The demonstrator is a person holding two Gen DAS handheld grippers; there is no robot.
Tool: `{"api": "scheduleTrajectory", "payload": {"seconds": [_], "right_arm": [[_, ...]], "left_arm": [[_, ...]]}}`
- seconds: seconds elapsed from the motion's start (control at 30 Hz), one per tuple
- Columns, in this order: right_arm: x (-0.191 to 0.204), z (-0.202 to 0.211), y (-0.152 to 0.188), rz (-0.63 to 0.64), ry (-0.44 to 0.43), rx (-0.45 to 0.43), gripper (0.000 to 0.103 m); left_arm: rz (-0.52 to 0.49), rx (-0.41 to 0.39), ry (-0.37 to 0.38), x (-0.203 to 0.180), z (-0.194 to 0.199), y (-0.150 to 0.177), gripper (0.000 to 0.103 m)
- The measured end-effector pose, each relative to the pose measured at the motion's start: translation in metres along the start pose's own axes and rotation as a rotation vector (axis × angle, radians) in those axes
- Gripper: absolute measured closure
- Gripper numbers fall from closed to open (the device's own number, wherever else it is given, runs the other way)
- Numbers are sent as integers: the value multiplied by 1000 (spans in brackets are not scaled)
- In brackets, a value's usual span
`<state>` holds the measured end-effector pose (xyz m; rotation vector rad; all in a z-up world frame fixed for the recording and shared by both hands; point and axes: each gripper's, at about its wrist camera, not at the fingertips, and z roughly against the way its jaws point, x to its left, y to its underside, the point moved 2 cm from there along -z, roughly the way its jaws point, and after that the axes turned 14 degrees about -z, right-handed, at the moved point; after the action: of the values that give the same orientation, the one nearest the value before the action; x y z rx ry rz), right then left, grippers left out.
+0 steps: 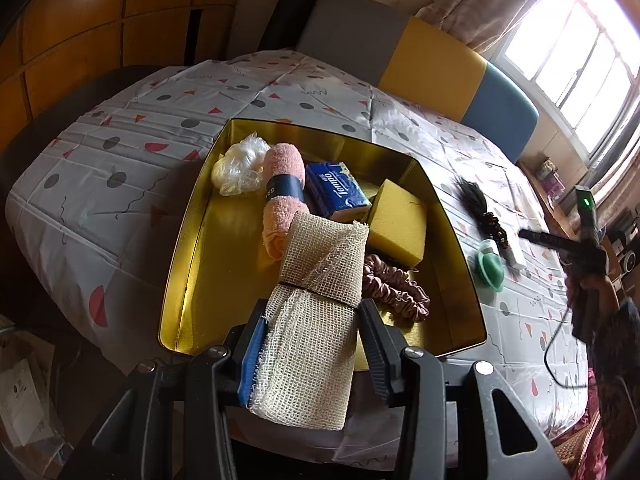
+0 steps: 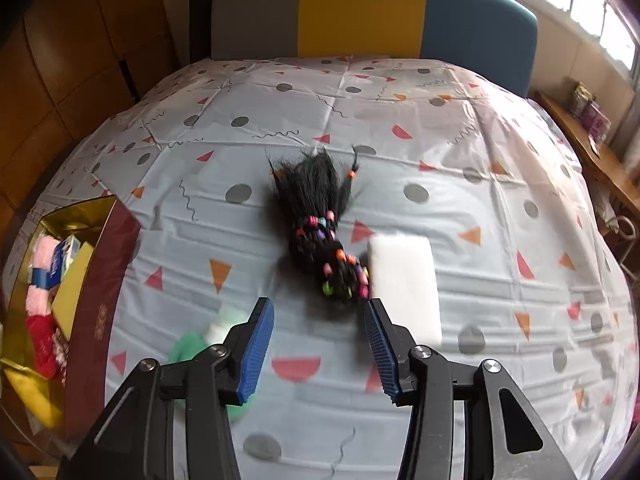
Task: Organize soft objects
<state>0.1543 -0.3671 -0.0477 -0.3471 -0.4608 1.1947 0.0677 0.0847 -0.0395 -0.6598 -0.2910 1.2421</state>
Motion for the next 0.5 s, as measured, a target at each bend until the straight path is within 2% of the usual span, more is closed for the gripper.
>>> {"api": "scheduleTrajectory", "payload": {"seconds": [0.17,0.3,0.33,0.37,0.4,0.43,0.5], "right_arm": [[20,-43,-35,39,46,38,49],[29,-81,-49,79,137,78,48],[28,-90,-49,83,160,100,48],[27,-100,-47,88,174,129,57],[27,-109,-42,102,188,161,60],[29,-108,-39,120,188,122,61],[30,-105,-35,137,188,115,64]], "left_arm": [[11,22,-2,1,-7,-1,59],[26,25,-6,7,-8,-2,59],[33,26,-9,10,-8,-2,59],[46,26,-11,13,-7,-2,59],[58,25,-14,17,-7,-2,59],[68,22,-19,21,-6,-3,59],[86,13,-37,30,-3,-3,59]]}}
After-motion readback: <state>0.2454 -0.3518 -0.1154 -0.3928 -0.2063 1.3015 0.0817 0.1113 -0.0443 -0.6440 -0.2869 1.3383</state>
